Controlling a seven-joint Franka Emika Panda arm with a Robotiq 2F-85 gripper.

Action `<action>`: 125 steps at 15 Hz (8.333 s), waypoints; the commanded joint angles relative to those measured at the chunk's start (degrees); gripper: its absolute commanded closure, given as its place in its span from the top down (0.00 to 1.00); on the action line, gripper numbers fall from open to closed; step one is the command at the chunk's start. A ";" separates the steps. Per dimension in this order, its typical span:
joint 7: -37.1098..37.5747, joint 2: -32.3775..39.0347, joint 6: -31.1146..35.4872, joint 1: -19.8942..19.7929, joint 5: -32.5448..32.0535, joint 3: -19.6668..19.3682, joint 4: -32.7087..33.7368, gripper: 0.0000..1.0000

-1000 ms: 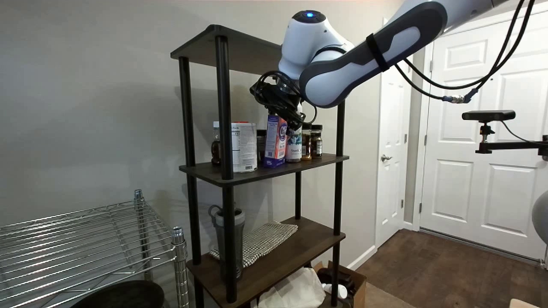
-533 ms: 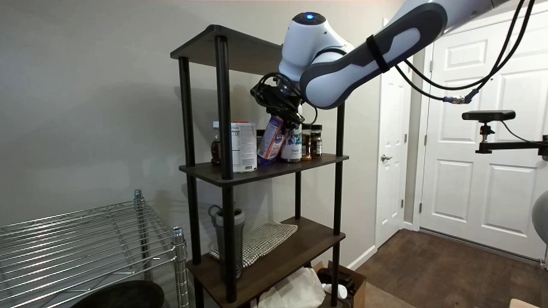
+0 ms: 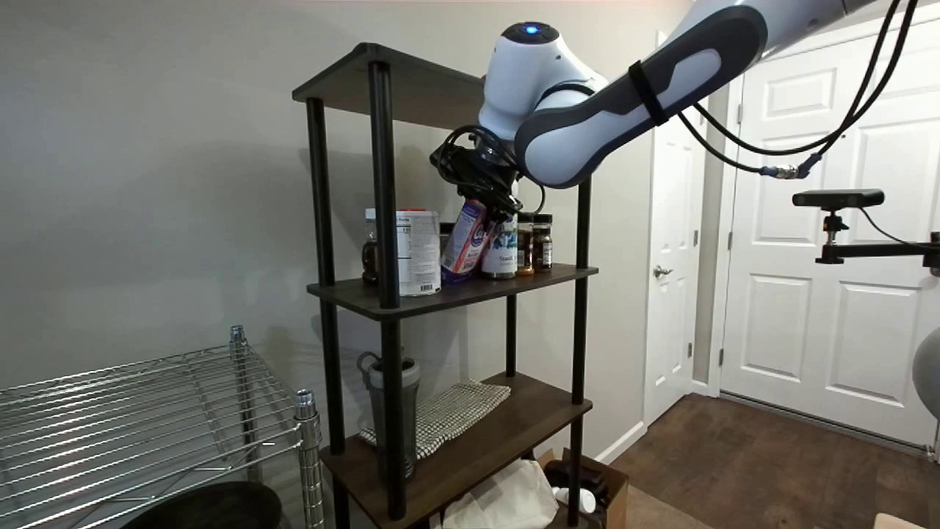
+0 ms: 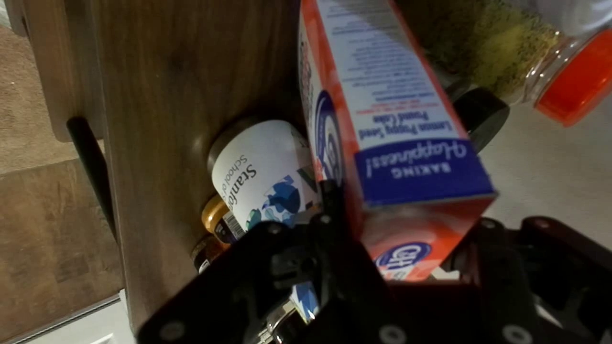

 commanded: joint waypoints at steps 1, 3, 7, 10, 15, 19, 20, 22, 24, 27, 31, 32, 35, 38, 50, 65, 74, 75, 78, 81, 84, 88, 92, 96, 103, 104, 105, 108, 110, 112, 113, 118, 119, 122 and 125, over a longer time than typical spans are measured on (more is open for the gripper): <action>-0.74 0.01 -1.52 7.17 -1.21 -6.96 0.02 0.11; -1.77 -1.25 -3.07 12.60 -0.20 -12.22 -0.64 0.11; -3.89 -3.01 -4.75 28.50 1.22 -26.62 -2.78 0.11; -3.98 -3.81 -4.71 40.21 0.67 -36.97 -4.25 0.11; -3.86 -5.98 -5.61 50.29 -0.32 -46.29 -6.24 0.11; -3.82 -7.45 -6.50 53.01 -0.75 -48.75 -7.47 0.11; -3.88 -7.82 -6.82 53.39 -0.75 -49.05 -7.81 0.11; -4.25 -8.62 -7.47 53.94 -0.71 -49.48 -8.63 0.11; -4.98 -9.72 -8.61 54.28 -0.58 -49.72 -9.77 0.11; -6.09 -11.43 -11.09 54.51 -0.58 -49.84 -11.25 0.11; -6.77 -13.23 -13.63 54.60 -0.70 -49.82 -12.69 0.11; -6.87 -13.61 -14.07 54.58 -0.70 -49.79 -12.96 0.11; -7.13 -14.40 -14.93 54.36 -0.81 -49.80 -13.90 0.11; -6.70 -14.79 -15.35 54.06 -0.88 -50.02 -14.98 0.11; -4.05 -16.60 -17.75 51.34 -4.20 -50.44 -19.14 0.11; 6.17 -11.99 -19.09 51.49 -17.25 -49.81 -24.79 0.11; 11.91 -0.80 -18.82 55.24 -24.86 -53.39 -22.18 0.11; 12.33 0.43 -18.86 55.56 -25.42 -53.94 -21.82 0.11; 12.51 3.40 -18.49 56.22 -25.68 -55.73 -21.00 0.11; 13.58 6.10 -17.69 56.58 -26.47 -57.36 -20.12 0.11; 15.29 8.13 -16.65 56.70 -27.48 -58.59 -19.19 0.11; 19.11 9.47 -13.87 57.03 -29.93 -59.70 -17.81 0.11; 21.48 11.65 -12.32 57.52 -33.44 -60.43 -16.61 0.11; 23.73 14.72 -10.32 57.65 -35.08 -61.43 -16.84 0.11; 31.13 20.58 -3.40 57.34 -36.71 -63.96 -16.85 0.11; 32.04 21.06 -2.55 57.38 -36.98 -64.32 -16.80 0.11; 32.82 21.30 -1.93 57.41 -37.31 -64.64 -16.83 0.11; 35.24 21.93 -0.44 57.41 -38.97 -65.37 -16.48 0.11; 36.61 22.33 0.04 57.45 -40.31 -65.69 -15.80 0.11; 37.34 23.06 0.52 57.33 -41.23 -65.83 -14.67 0.11; 37.62 23.61 0.67 57.32 -41.49 -65.86 -14.01 0.11; 38.80 26.59 0.77 57.45 -42.08 -66.20 -11.16 0.11; 40.01 27.19 1.16 57.33 -42.26 -66.34 -10.64 0.11; 40.04 28.32 1.41 56.59 -40.67 -66.33 -8.35 0.11; 39.53 29.28 1.41 56.48 -40.20 -66.60 -6.27 0.11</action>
